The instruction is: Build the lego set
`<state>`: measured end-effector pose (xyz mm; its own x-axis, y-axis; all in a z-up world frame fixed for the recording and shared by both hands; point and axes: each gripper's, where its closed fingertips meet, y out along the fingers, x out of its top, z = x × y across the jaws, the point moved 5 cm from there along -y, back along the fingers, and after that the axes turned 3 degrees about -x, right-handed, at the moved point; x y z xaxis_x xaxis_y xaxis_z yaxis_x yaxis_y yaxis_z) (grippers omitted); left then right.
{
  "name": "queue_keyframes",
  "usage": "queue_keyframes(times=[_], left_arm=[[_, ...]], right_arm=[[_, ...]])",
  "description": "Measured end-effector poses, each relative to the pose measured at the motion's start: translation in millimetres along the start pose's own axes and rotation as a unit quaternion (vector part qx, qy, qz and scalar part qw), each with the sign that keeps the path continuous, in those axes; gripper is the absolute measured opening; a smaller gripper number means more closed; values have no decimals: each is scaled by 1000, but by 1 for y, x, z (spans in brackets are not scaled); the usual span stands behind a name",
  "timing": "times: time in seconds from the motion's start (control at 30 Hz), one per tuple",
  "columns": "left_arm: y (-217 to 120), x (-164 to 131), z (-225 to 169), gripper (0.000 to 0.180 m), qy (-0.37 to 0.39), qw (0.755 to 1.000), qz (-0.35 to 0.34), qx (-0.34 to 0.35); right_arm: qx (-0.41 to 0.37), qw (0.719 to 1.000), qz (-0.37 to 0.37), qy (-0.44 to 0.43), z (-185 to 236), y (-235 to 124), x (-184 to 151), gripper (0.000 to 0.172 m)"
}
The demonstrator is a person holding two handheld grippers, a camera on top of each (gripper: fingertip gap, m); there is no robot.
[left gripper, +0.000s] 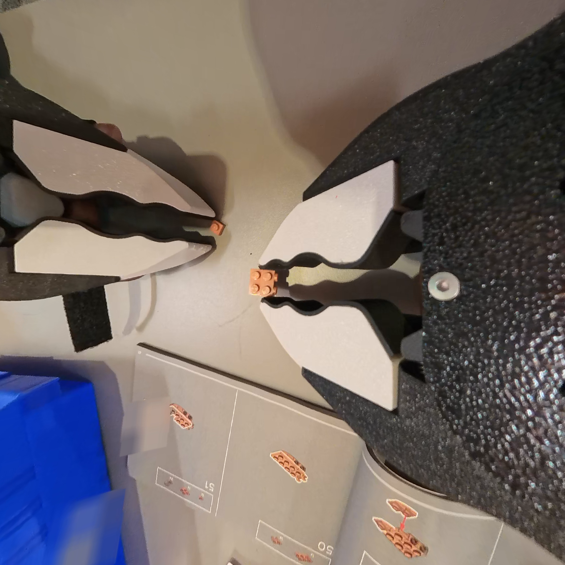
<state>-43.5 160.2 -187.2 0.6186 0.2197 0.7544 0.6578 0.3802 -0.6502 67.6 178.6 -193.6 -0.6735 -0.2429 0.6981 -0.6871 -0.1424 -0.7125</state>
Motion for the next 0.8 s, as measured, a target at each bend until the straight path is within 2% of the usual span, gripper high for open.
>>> queue_keyframes(times=[0.33, 0.53, 0.8], left_arm=[[0, 0, -2, 16, 5, 1000, 3, -1], [1, 1, -4, 16, 6, 1000, 3, -6], [3, 2, -13, 16, 15, 999, 8, -38]], right_arm=[[3, 1000, 1, 2, 2, 1, 2, 16], [-8, 1000, 3, 3, 2, 3, 3, 9], [-15, 1000, -17, -8, 0, 1, 6, 8]])
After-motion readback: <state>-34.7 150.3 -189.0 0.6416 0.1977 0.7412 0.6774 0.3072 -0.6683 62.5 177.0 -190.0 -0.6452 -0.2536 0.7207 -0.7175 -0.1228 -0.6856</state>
